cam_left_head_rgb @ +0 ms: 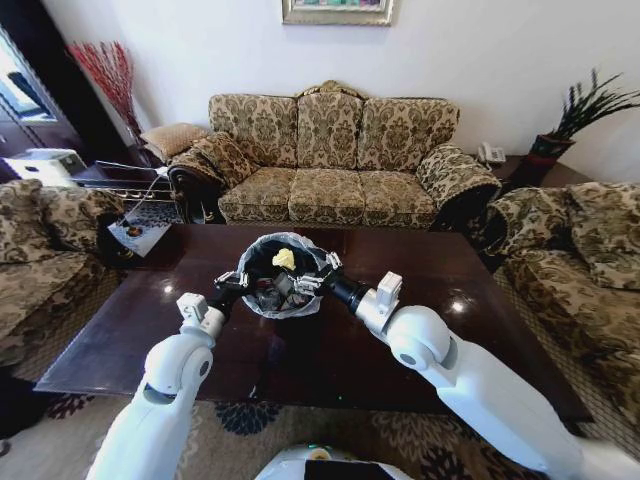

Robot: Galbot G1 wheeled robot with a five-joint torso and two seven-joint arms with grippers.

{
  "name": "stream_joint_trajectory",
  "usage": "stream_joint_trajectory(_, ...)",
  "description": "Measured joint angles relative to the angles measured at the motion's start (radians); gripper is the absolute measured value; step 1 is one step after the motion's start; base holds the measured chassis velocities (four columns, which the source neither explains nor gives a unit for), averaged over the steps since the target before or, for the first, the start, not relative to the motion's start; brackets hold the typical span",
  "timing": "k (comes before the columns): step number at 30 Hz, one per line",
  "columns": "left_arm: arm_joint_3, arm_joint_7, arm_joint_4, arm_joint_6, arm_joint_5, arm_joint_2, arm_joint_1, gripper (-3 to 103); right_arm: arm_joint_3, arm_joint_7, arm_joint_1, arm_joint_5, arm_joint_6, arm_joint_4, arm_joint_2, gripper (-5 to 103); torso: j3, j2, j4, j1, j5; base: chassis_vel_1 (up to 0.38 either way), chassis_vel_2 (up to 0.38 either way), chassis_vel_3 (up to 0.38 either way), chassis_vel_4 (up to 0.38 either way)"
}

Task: Move to the front of the table and place the trash on the table into the trash bin.

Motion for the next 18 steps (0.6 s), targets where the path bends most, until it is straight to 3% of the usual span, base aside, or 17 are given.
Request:
stream_joint_trajectory(10,0.0,0.001,-0.009,0.0,0.001,-0.002,0.005,1,0.009,0.0,0.003,-0.027,0.005,0.005,-0.001,100,0.0,0.0,0.0,0.0,0.0,0.0,0.0,0.0,0.0)
stream_joint_trajectory(18,-0.003,0.002,-0.02,0.0,0.001,-0.005,0.008,1,0.009,0.026,0.01,-0.135,-0.005,-0.039,-0.011,100,0.0,0.0,0.0,0.0,0.0001,0.0,0.0,0.0,0.0)
